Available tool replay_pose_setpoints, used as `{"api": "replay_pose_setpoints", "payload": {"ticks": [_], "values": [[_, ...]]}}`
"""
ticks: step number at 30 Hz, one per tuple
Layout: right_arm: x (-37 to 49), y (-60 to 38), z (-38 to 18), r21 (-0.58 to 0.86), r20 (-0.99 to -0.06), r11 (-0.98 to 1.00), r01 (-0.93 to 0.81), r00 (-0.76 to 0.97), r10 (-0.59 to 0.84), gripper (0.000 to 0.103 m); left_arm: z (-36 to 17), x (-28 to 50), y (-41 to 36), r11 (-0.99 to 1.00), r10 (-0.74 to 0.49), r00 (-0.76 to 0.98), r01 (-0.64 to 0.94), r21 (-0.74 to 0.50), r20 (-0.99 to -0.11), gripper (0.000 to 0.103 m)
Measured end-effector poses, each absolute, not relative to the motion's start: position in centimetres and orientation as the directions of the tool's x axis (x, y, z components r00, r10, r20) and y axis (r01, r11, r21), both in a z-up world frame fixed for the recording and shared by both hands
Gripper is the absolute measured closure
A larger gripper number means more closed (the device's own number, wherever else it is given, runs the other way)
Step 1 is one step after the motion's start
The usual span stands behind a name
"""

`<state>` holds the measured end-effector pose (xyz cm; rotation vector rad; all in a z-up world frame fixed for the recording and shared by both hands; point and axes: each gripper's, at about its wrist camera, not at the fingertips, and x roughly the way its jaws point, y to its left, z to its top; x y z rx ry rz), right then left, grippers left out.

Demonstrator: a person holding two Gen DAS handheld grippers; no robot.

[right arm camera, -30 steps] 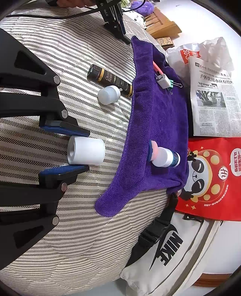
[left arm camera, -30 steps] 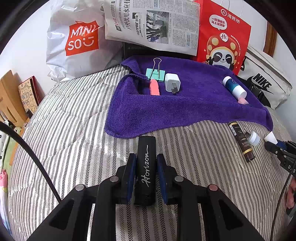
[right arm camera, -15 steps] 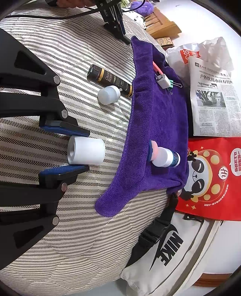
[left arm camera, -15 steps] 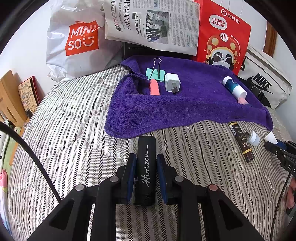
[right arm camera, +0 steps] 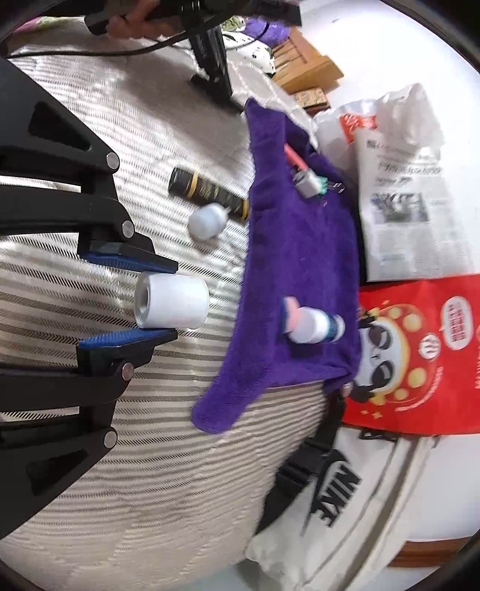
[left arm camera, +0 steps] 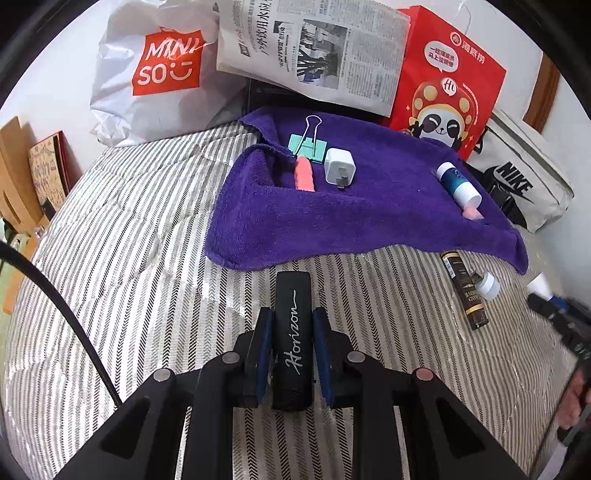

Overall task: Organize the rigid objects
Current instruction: 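Carry the Horizon marker and tape roll over the purple towel with both grippers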

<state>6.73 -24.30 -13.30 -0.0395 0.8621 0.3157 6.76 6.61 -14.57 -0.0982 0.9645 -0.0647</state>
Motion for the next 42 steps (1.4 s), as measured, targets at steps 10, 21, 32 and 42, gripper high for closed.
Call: {"api": "replay_pose_setpoints", "payload": {"ticks": [10, 21, 32, 42], "values": [[5.5, -24.6, -10.7, 0.038, -0.723, 0.942, -0.333, 0.642, 0.256, 0.074, -12.5, 7.0, 5.8, 0.997, -0.083, 0.577, 0.048, -0.068, -0.813, 0.082], [5.9, -25.3, -11.2, 0.114, -0.730, 0.941, -0.317, 0.616, 0.296, 0.074, -12.8, 7.2, 5.4, 0.991, -0.131, 0.564, 0.058, -0.120, -0.815, 0.082], [7.7, -23.8, -8.3, 0.124, -0.685, 0.918, -0.377, 0.637, 0.354, 0.074, -10.9, 8.8, 5.2, 0.981, -0.189, 0.577, 0.081, -0.175, -0.795, 0.082], [10.5, -22.5, -6.9, 0.093, -0.673, 0.910, -0.404, 0.648, 0.356, 0.074, -9.0, 12.2, 5.0, 0.974, -0.228, 0.581, 0.119, -0.195, -0.782, 0.082]]}}
